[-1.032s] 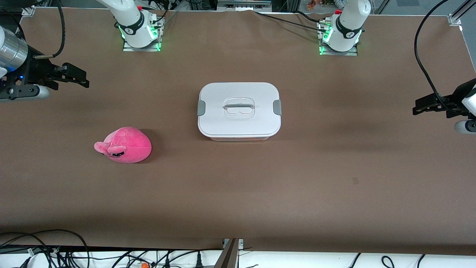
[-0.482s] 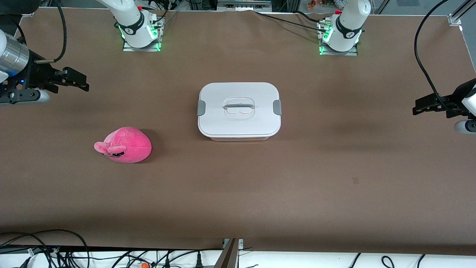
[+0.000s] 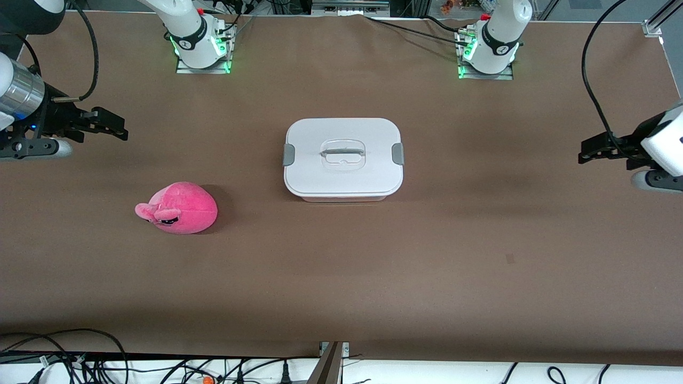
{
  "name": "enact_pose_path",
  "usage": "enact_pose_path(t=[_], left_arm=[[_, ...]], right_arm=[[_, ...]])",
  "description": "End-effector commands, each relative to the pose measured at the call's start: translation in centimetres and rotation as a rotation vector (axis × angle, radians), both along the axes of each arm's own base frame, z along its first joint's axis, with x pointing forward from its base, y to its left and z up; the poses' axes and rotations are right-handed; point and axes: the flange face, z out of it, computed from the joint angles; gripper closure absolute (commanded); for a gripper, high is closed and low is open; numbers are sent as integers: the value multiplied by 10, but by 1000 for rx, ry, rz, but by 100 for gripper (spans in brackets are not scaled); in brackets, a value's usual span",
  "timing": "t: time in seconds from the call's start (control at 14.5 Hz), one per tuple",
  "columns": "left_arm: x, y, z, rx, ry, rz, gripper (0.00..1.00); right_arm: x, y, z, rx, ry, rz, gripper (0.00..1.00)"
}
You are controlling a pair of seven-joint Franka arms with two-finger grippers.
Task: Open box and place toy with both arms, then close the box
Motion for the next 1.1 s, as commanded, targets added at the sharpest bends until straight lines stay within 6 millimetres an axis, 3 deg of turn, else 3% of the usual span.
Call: enact_pose_path(t=[0.0,0.21,0.62,1.03], left_arm=[[-1,-41,-3,-1,7,-63,0],[2,-95,-23,-4,35,-153,0],[-36,-224,-30,-40,59,-362,0],[-82,-364,-91,-47,105,-650,0]], right_arm=[[-7,1,14,-13,1,1,0],[-7,7,14,-13,-1,9,0],[-5,7,14,-50,-19,17,0],[2,8,-17,-55,-23,18,0]])
